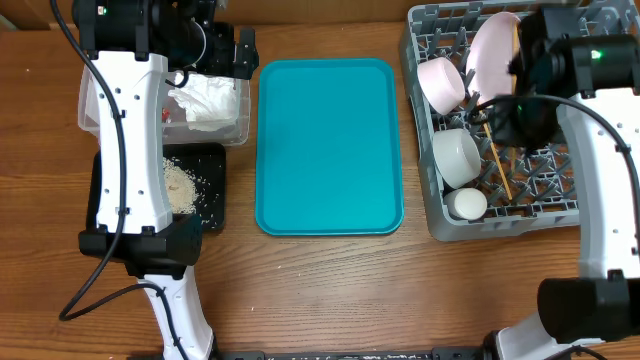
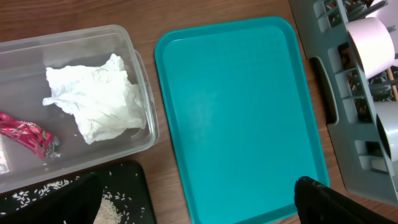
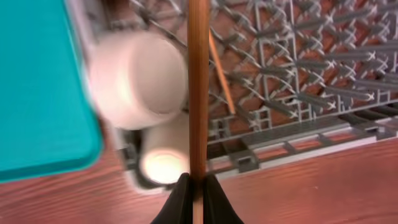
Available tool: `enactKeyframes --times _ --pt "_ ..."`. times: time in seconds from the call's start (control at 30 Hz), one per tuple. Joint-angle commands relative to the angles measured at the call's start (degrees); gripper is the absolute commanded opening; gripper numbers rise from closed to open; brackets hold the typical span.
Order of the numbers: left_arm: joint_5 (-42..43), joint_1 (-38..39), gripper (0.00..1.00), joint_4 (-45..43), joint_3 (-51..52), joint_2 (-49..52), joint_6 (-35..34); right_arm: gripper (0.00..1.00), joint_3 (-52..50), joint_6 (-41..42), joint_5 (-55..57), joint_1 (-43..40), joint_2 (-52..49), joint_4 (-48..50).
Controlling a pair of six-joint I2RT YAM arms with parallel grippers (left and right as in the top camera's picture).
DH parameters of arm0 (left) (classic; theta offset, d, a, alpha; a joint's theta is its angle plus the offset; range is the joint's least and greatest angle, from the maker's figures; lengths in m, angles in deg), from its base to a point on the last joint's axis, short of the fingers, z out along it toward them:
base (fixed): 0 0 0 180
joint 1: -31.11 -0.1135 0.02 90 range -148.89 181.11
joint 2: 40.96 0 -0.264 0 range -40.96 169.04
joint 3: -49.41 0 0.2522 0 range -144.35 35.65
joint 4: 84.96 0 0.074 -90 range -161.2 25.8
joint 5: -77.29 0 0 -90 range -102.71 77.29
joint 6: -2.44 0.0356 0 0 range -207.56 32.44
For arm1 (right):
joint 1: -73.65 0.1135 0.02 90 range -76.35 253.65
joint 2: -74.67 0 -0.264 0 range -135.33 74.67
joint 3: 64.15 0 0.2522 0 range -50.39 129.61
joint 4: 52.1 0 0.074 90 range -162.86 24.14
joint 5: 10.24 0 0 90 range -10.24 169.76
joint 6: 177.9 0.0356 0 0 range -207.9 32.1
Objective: Sort waste into correct bins and load items into the dishwasher
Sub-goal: 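Carry the second chopstick into the rack beside the first and release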
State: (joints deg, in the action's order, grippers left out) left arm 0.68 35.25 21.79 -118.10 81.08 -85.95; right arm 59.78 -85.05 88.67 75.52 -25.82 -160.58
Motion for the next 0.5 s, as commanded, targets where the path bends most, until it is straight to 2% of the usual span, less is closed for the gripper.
enactKeyframes --times 0.0,0.2,0.33,0.37,0.43,0.47 --pt "-0.28 0.55 1.0 -0.22 -0.76 -1.05 -0.35 0.04 -7.5 -10.43 0.5 -2.93 0.5 4.31" --pt "-0.28 0.52 1.0 -0.24 -0.76 -1.05 -0.35 0.04 -17.4 -19.65 0.5 -5.51 0.5 11.52" --pt "-0.28 0.52 1.0 -0.22 -0.76 -1.05 -0.35 0.04 -21.2 -20.26 0.5 -6.05 0.5 14.45" --pt "-0.28 0.52 1.0 -0.24 -0.76 -1.05 -0.35 0.11 -21.81 -20.22 0.5 -6.14 0.48 14.97" --pt "-0.28 0.55 1.0 -0.22 -0.76 -1.05 -0.35 0.35 -22.6 -20.22 0.5 -6.14 0.48 15.23" --pt "-0.28 0.55 1.0 -0.24 -0.76 -1.05 -0.35 0.53 -22.77 -20.2 0.5 -6.14 0.48 15.26"
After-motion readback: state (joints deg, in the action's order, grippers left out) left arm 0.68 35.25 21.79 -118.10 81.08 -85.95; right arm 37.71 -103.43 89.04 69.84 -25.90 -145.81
